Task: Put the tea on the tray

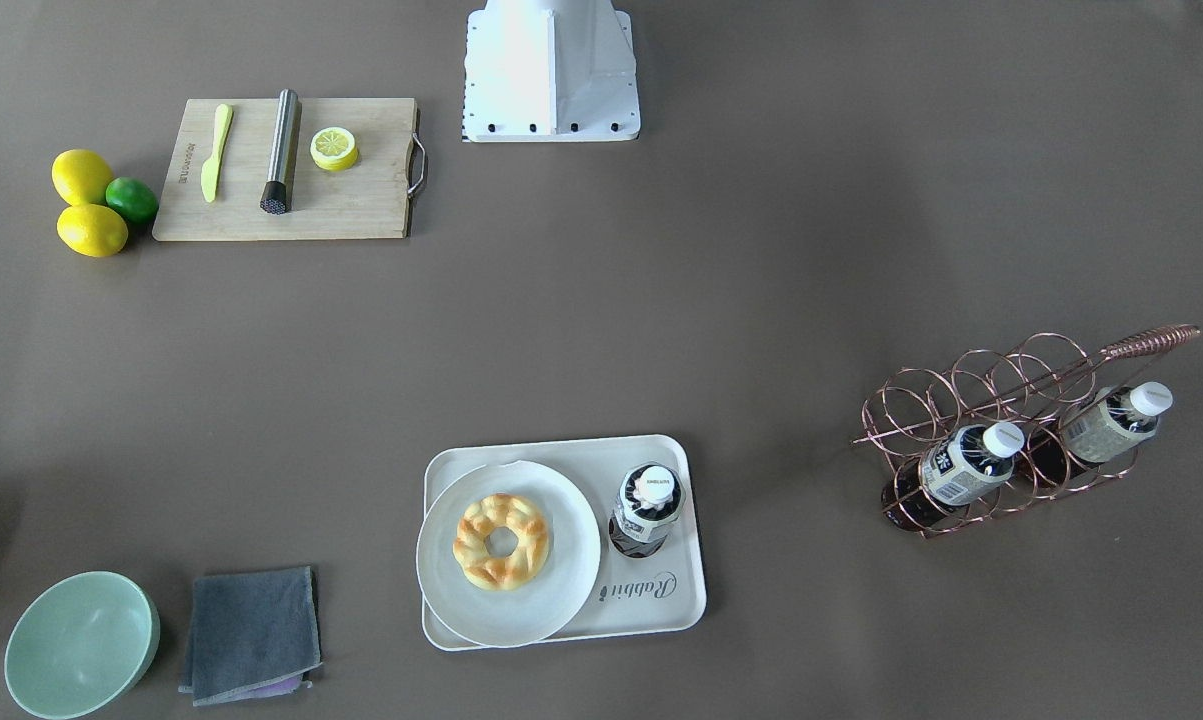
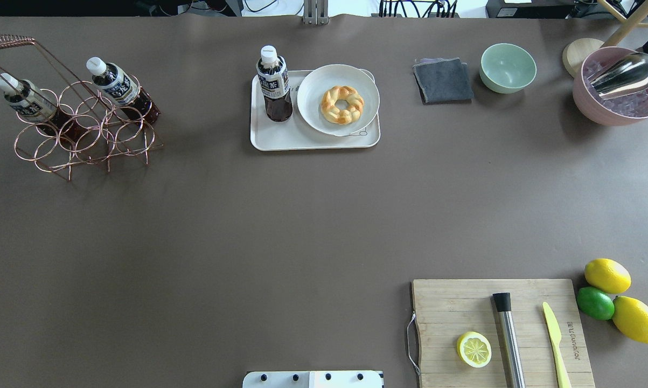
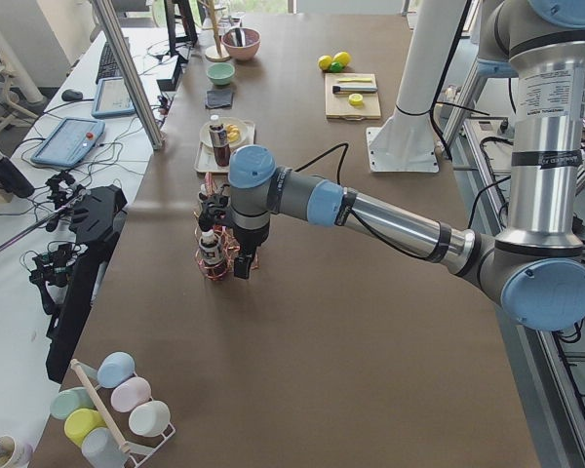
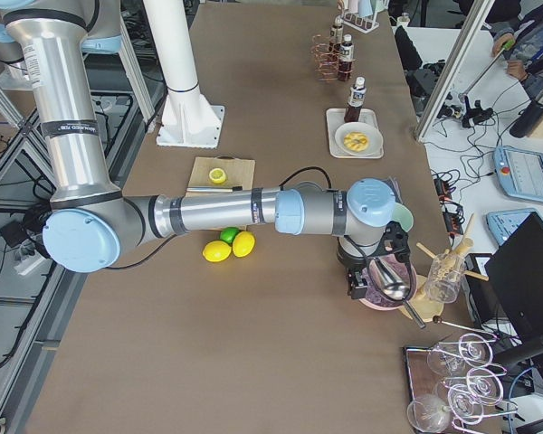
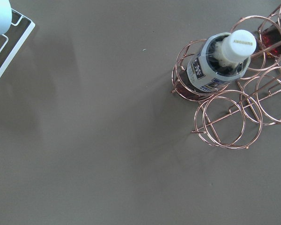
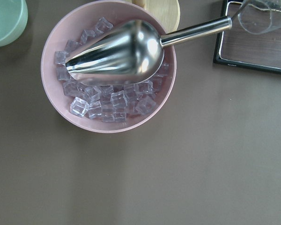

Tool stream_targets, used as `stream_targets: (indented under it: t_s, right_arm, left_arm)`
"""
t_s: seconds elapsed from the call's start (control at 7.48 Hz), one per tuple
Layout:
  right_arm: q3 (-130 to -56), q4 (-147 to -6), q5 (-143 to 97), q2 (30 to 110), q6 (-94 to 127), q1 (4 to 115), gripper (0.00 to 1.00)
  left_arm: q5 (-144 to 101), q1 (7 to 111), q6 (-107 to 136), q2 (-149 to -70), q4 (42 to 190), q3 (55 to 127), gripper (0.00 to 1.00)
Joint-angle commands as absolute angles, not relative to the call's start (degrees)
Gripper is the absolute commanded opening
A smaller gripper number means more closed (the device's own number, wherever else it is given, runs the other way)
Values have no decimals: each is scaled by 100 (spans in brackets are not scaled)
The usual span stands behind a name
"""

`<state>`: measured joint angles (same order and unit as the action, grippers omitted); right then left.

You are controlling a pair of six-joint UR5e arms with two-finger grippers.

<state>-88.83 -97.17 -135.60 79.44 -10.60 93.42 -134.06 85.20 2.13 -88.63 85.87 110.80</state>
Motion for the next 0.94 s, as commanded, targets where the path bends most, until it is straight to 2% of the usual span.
stream_targets:
  t_s: [0.0,0.8]
  right_arm:
    - [-9105,-9703,-13561,8366,-1195,9483,99]
    - [-9448,-9712,-13544,8578,-1108,9281,99]
  left_arm:
    - [-13830,8761,498,-8903,8569,10830,97]
    - [-13184,9052,501,-8859,8991,10977,97]
